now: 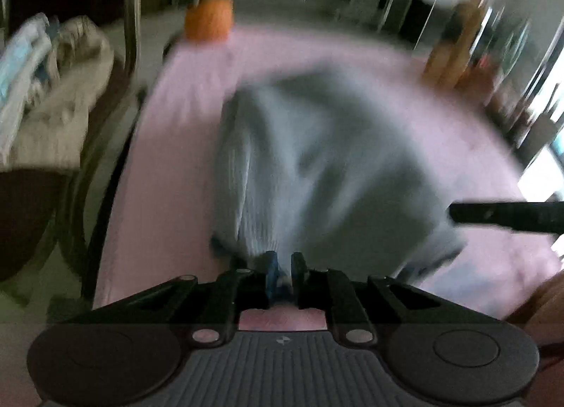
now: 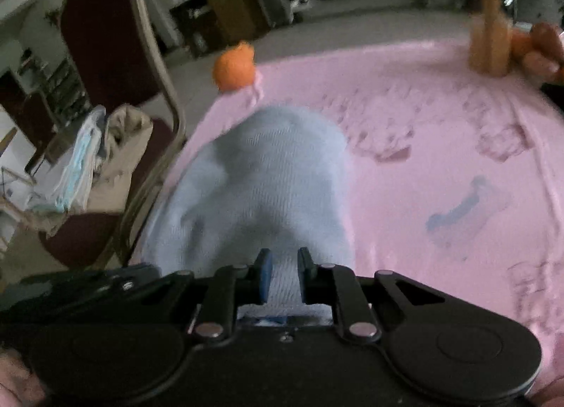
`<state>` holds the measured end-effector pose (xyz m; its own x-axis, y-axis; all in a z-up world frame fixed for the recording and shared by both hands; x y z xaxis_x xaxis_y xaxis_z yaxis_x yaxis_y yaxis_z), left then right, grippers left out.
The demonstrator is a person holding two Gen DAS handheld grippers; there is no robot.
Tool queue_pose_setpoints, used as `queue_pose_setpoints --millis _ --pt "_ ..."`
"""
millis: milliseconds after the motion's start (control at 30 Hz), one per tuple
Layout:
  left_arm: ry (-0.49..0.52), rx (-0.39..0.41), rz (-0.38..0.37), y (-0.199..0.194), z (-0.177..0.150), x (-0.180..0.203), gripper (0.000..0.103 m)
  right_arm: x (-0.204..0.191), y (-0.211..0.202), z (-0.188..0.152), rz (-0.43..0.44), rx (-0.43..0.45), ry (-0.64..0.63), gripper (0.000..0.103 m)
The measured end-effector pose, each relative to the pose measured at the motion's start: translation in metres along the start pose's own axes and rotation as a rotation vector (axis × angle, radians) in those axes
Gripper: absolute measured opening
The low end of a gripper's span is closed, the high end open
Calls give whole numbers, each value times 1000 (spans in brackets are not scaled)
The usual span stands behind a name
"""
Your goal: Fold clothes
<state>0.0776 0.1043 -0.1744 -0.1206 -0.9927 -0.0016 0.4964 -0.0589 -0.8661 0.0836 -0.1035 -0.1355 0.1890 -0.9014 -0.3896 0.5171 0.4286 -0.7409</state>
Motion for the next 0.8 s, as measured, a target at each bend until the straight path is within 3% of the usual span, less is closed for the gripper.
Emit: queue_pose_setpoints --millis 67,133,200,300,400,500,633,700,800 --pt "-5 -6 27 -2 -4 -4 10 6 15 -9 -69 -59 -18 14" --pt "-37 66 -46 -22 0 -12 10 13 11 -10 -118 -62 -19 14" --pt "-63 151 -121 -44 7 -18 13 15 -5 -1 -135 -31 -27 16" --pt "-76 282 -149 -70 33 -21 14 11 -39 26 -113 36 -52 16" --pt "-72 337 -157 -72 65 -22 19 3 -59 63 -127 98 -127 17" --pt "-37 335 -121 -49 98 -17 18 -5 -53 94 -152 114 -194 17" --pt "-26 288 -124 -1 118 -13 14 4 -4 115 -83 62 -97 17" --pt "22 283 -52 21 120 -6 8 9 25 118 -41 54 -17 17" --pt "87 197 83 58 106 1 5 18 64 121 -23 56 108 17"
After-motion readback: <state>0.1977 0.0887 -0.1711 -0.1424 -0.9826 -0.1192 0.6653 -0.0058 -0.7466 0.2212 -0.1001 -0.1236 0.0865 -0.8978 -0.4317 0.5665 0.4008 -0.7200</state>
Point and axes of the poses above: each gripper's, at about its wrist camera, not at the fingertips, and y roughly the way its jaws point, x to its right, z to its top, the point moved 4 cm from there along y, roughly the way its jaws point, and after that the axes turned 5 degrees about z, right-handed, at the moved point
